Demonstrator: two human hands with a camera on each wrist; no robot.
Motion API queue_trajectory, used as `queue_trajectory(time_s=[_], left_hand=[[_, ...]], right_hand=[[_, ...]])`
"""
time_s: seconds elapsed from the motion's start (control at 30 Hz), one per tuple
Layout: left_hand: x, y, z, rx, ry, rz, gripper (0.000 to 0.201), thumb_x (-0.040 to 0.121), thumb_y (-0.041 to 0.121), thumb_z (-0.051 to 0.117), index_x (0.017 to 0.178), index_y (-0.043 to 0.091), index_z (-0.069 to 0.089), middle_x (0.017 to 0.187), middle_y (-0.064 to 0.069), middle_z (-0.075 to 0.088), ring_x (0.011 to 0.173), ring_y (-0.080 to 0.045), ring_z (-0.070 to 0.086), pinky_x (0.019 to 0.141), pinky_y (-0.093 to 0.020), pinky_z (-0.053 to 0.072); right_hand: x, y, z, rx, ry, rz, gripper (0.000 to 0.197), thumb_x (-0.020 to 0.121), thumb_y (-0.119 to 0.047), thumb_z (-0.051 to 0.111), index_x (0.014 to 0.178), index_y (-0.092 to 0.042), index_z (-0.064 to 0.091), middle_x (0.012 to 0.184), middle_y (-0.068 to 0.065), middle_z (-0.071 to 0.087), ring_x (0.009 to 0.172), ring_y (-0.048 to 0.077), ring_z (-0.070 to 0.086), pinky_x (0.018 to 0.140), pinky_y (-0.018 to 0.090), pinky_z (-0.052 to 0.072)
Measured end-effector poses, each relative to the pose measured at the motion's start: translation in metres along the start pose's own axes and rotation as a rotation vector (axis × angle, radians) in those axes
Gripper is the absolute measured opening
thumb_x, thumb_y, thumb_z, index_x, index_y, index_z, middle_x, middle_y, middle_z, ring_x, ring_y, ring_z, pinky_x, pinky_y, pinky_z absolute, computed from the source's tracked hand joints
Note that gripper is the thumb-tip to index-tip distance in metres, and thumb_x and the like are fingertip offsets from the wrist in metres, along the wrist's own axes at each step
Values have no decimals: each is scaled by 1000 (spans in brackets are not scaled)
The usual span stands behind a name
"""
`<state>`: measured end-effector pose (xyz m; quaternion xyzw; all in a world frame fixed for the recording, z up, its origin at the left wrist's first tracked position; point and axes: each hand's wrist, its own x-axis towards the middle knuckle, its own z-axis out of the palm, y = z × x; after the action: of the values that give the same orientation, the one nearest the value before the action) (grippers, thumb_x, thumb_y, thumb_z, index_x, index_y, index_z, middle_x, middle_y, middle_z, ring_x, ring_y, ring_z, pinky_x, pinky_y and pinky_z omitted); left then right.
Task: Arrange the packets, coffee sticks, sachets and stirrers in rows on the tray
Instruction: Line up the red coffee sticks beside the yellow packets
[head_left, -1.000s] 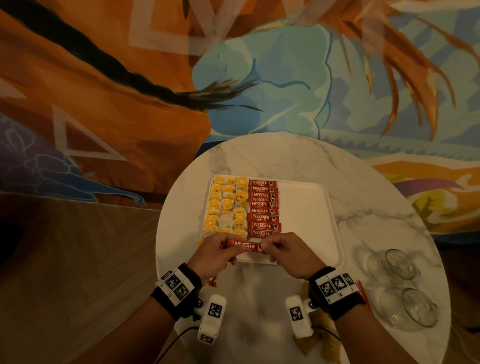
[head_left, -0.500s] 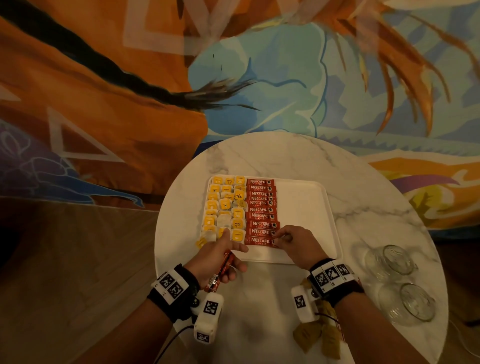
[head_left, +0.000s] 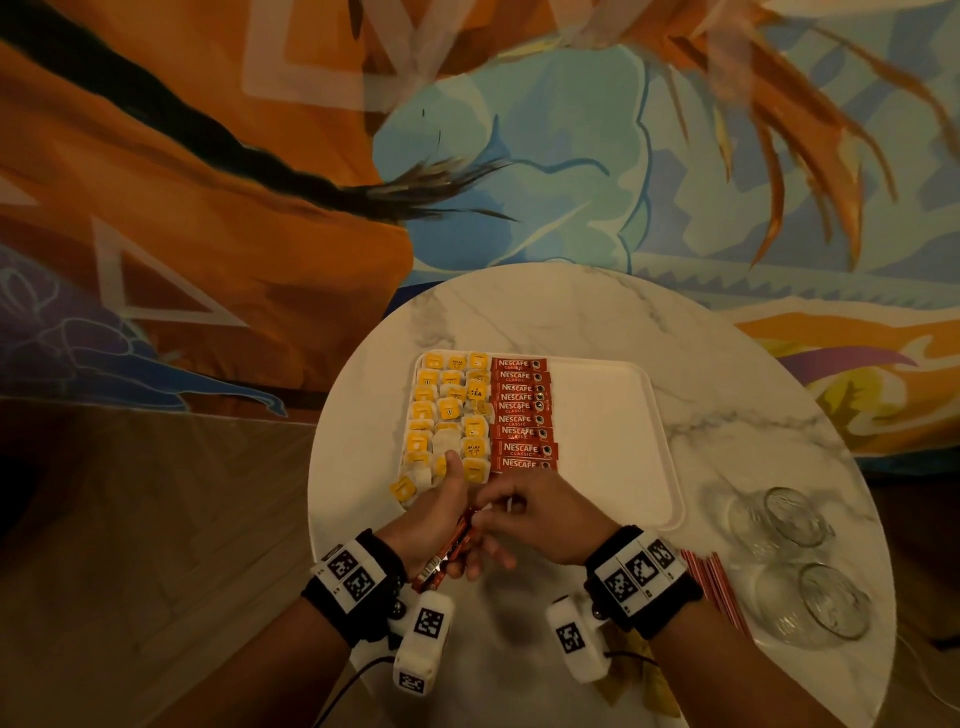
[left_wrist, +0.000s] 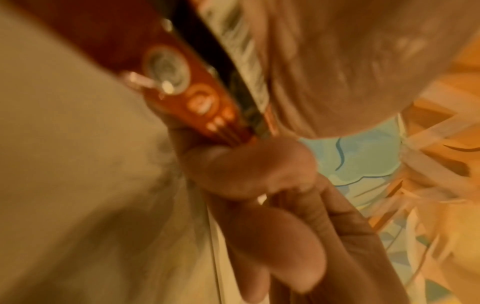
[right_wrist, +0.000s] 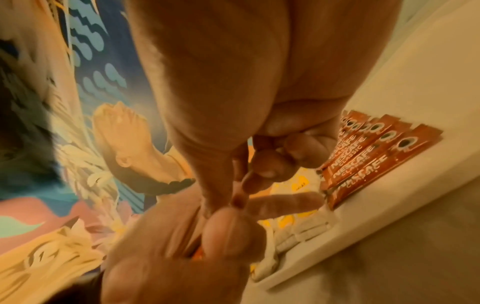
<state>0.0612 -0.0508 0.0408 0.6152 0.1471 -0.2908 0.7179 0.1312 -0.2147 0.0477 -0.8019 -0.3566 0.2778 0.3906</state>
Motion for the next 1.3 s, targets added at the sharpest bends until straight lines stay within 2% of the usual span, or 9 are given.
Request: queue_trajectory(time_s=[0.1,0.2,0.27,0.4,0.57,0.73,0.97,1.13,1.3], left_hand=[[1,-1,1,29,8,13,98,85,78,-1,110,10,65,91,-29,73,48,-25,60,42,-22,41],[2,-3,-4,-26,-44,-14,94,89,76,-3,122,18,64,95,-28,73,49,-23,62,42,-22,44],[3,-7,-9,-73,-46,-40,86,94,74,6,125,17,63,88,-26,71,48,-23,59,41,-22,42],[3,-12,-18,-53,37,-16,46,106,42,40,112,4,65,68,-9,58,49,-19,50,45,-25,33],[3,-14,-22,-44,78,91,14,103,16,54,104,6,63,71,-3,58,53,-12,51,46,-20,37],[10,-13,-25,18,233,152,15,95,9,66,106,0,70,75,-5,68,58,-10,58,52,-21,48],[16,-11,-21,169,348,240,9,89,12,74,96,8,78,86,-23,73,61,-13,61,55,-21,51],[20,-12,-21,191,376,244,10,91,15,73,101,14,74,91,-12,75,61,-10,64,55,-22,51],[21,-20,-25,278,377,205,14,91,16,72,105,14,72,85,0,72,61,-6,65,56,-22,52]], right_hand=[[2,0,3,-15,-5,5,12,94,-25,65,87,-21,75,75,-4,73,74,9,68,78,28,54],[0,3,-2,22,61,31,9,94,-23,67,93,-20,75,87,-8,73,85,5,67,79,24,53],[-2,8,-8,62,132,55,7,94,-20,68,95,-20,75,87,-10,71,80,0,65,73,16,50],[-9,22,-24,170,270,122,6,94,-15,68,96,-19,72,85,-2,71,65,5,62,62,25,54],[-19,34,-28,301,352,134,10,93,-8,68,98,-15,73,84,1,72,66,14,64,62,23,53],[-27,37,-23,473,364,202,18,96,-1,60,104,-10,74,84,6,76,71,18,66,62,26,53],[-25,39,-16,448,384,256,16,93,-7,68,109,-9,69,77,5,71,62,5,63,59,19,50],[-27,46,-25,364,386,317,8,95,-8,65,101,-10,69,81,8,74,60,4,62,57,18,50],[-26,72,-23,114,332,446,6,88,-19,71,93,-22,70,77,2,75,77,17,72,75,34,60]])
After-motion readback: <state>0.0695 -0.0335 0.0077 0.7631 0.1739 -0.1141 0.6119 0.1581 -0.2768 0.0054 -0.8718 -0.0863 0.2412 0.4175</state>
